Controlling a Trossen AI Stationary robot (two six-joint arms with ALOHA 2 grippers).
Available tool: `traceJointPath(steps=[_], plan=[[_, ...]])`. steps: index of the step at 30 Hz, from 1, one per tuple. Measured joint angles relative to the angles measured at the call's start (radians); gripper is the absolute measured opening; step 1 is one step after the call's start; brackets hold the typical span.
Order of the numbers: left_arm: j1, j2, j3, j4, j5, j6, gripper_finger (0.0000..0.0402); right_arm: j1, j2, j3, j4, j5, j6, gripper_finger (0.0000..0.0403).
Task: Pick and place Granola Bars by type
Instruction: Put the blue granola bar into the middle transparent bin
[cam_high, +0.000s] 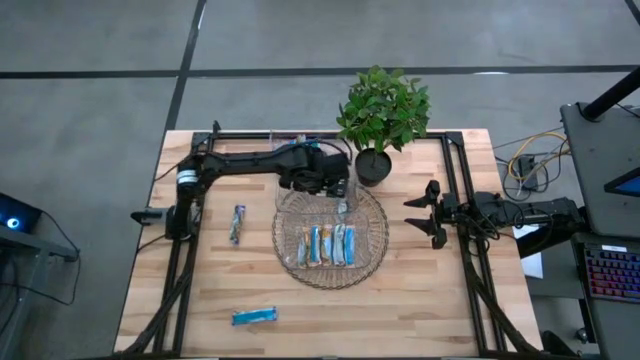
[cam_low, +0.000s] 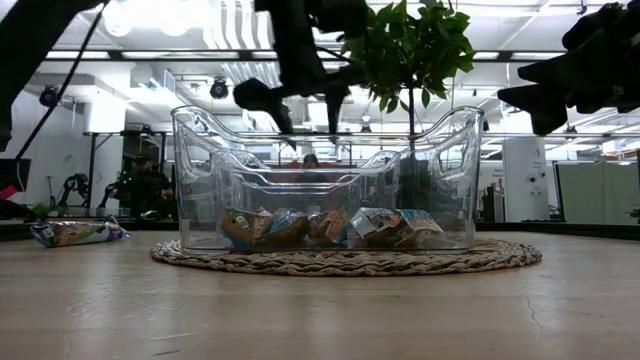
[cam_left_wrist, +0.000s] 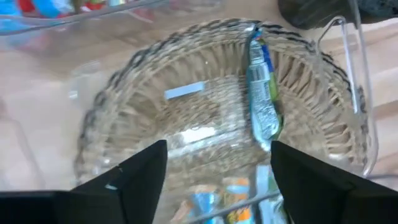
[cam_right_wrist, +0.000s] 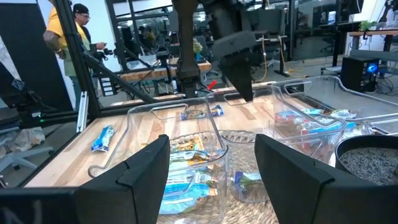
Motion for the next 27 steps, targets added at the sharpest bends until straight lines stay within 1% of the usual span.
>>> traceJointPath(steps=[3, 5, 10, 15, 20, 27], plan=[[0.000, -0.072, -0.065, -0.006, -0.007, 0.007, 0.0280, 0.000, 0.000, 0.000, 0.000, 0.000, 0.000, 0.0224], [0.000, -0.132, -0.118, -0.007, -0.033, -0.008, 0.0284, 0.000, 0.000, 0.000, 0.001, 0.000, 0.000, 0.0224], [-0.003, -0.302, -0.304, -0.005, -0.078, -0.076, 0.0286, 0.000, 0.000, 0.000, 0.000, -0.001, 0.000, 0.0224], [-0.020, -0.457, -0.498, 0.001, -0.079, -0.143, 0.0286, 0.000, 0.000, 0.000, 0.000, 0.000, 0.000, 0.0224], [-0.041, -0.582, -0.674, 0.004, -0.063, -0.208, 0.0286, 0.000, 0.000, 0.000, 0.000, 0.000, 0.000, 0.0224], [-0.072, -0.697, -0.855, 0.010, -0.045, -0.264, 0.0286, 0.000, 0.000, 0.000, 0.000, 0.000, 0.000, 0.0224]])
